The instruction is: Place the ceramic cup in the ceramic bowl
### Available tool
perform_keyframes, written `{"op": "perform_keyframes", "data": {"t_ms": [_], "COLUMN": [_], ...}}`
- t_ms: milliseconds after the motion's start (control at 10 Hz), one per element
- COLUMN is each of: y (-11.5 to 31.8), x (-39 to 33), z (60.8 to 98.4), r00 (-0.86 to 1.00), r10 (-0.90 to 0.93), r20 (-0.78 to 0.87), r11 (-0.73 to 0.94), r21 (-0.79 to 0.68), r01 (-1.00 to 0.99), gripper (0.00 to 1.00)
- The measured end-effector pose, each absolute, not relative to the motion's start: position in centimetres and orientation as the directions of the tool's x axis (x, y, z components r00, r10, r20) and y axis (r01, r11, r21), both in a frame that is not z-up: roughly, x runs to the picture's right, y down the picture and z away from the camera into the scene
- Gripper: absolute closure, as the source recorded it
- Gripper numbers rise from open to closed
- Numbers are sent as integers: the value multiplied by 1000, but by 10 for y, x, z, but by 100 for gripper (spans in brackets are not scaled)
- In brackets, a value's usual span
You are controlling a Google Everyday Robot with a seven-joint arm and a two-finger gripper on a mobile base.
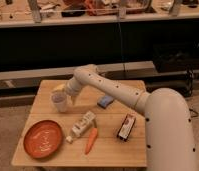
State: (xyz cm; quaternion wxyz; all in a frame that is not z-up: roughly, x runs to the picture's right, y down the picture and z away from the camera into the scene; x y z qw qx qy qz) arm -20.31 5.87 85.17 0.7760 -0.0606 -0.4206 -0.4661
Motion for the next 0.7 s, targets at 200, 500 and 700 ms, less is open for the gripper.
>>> {"op": "perform_keyframes", "data": {"t_ms": [200, 500, 700], "y": [63, 67, 70], "x": [-207, -207, -210], "z": [853, 857, 857], "r00": [202, 196, 186], "r10": [-672, -672, -673], "r20": [713, 714, 716], "r11": [551, 543, 536], "r21": [299, 296, 298], "r01": [779, 786, 790], "gripper": [20, 20, 20]}}
